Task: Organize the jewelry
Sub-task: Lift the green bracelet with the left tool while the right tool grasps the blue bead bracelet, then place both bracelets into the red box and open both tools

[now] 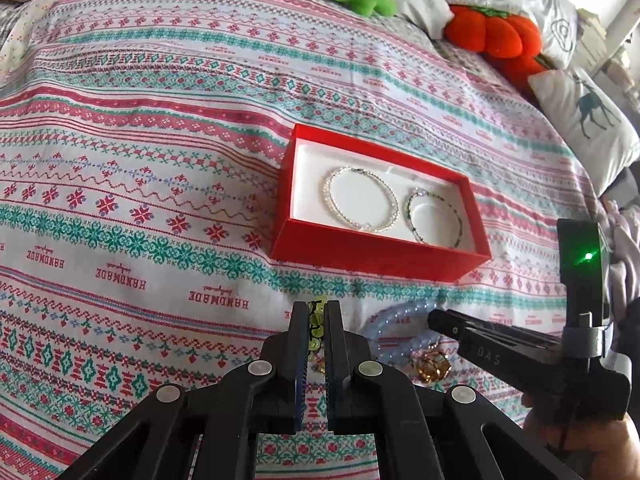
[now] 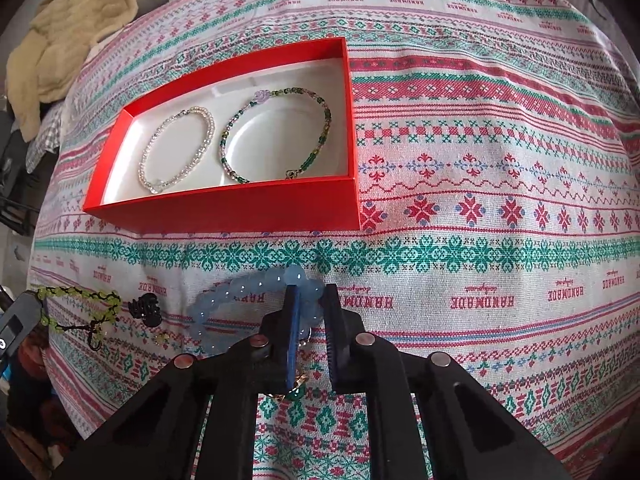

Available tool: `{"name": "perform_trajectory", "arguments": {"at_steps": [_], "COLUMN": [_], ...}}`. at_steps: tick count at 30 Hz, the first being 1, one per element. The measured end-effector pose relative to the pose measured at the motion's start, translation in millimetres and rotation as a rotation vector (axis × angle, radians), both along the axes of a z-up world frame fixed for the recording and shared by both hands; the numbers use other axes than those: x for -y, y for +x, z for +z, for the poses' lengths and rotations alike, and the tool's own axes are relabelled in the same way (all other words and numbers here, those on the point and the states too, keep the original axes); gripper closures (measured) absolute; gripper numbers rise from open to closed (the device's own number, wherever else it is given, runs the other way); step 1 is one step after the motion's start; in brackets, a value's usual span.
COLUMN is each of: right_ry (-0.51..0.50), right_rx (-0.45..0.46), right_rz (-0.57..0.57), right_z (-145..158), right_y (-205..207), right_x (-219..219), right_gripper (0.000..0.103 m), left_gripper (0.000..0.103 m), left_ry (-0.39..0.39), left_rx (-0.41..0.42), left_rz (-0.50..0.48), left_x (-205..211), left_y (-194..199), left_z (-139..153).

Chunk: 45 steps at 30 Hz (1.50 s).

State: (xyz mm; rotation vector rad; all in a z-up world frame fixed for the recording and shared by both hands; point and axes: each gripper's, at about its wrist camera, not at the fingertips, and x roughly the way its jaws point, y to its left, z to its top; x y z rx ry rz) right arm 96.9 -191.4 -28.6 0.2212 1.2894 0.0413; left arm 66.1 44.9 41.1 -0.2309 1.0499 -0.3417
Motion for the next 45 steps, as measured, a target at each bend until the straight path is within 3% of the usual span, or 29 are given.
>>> {"name": "perform_trajectory", "arguments": {"at_steps": [15, 32, 45], "right_ry": [0.186, 0.246, 0.271], "right_rx": [0.124, 0.256, 0.380], "right_rz": [0.012, 0.024, -0.037], "right_z": [59, 111, 132], "right_y": [-27, -32, -10], "right_x": [17, 26, 37], "right_gripper": [0.091, 0.091, 0.091], "left_gripper": [0.101, 0.101, 0.101], "left_ry": [0.007, -0.020, -0.197], "left_rx": [0.048, 0.158, 0.197], "left_rz": [0.029, -0.008, -0.074], "left_x": [1, 22, 65], "left_y": [0, 17, 57], "left_z": [9, 36, 33]}}
